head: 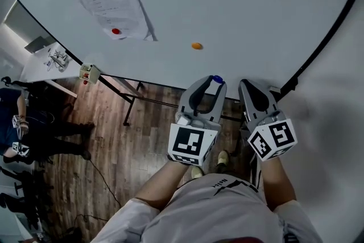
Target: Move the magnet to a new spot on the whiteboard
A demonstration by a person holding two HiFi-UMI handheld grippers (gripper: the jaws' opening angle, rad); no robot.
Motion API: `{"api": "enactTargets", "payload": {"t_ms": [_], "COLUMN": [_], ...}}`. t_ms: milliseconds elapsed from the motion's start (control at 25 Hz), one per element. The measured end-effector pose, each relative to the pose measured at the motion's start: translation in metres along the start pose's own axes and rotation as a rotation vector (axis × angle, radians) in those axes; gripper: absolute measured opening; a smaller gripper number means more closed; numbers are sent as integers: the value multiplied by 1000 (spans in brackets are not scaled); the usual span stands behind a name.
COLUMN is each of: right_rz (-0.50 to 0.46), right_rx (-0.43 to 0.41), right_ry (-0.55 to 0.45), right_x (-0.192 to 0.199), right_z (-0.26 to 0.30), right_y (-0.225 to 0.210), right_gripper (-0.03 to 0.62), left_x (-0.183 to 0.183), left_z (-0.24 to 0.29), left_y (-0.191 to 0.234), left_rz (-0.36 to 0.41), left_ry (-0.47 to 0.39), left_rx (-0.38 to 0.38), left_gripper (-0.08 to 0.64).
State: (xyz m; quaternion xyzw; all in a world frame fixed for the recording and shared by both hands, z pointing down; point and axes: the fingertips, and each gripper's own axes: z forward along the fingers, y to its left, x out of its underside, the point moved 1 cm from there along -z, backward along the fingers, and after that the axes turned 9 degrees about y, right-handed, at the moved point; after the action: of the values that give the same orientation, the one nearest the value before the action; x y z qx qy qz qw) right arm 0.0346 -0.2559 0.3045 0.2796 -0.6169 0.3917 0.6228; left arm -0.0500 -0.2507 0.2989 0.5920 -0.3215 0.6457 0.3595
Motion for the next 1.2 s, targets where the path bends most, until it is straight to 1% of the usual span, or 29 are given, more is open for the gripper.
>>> {"api": "enactTargets", "payload": {"t_ms": [200, 400, 760, 960, 1200], "right_rz": [-12, -15, -27, -31, -25], "right_rx": [26, 48, 91, 106, 118], "right_ry": [-19, -29, -47, -53, -58], "right_x": [-11, -13, -19, -23, -28], "right_z": [-11, -22, -34, -37, -38], "right_y": [0, -4, -20, -34, -55], "right_gripper": [12, 12, 12, 12, 12], "left_x": [-10, -11, -16, -23, -26], "left_z": [-4, -4, 15, 35, 65], "left_y": [-13, -24, -34, -42, -48], "left_rz": [16, 4, 21, 38, 56], "left_ry": [-10, -12, -19, -36, -28], "left_rx": [44, 74, 84, 79, 72], "left_gripper": [127, 127, 127, 127, 127]}}
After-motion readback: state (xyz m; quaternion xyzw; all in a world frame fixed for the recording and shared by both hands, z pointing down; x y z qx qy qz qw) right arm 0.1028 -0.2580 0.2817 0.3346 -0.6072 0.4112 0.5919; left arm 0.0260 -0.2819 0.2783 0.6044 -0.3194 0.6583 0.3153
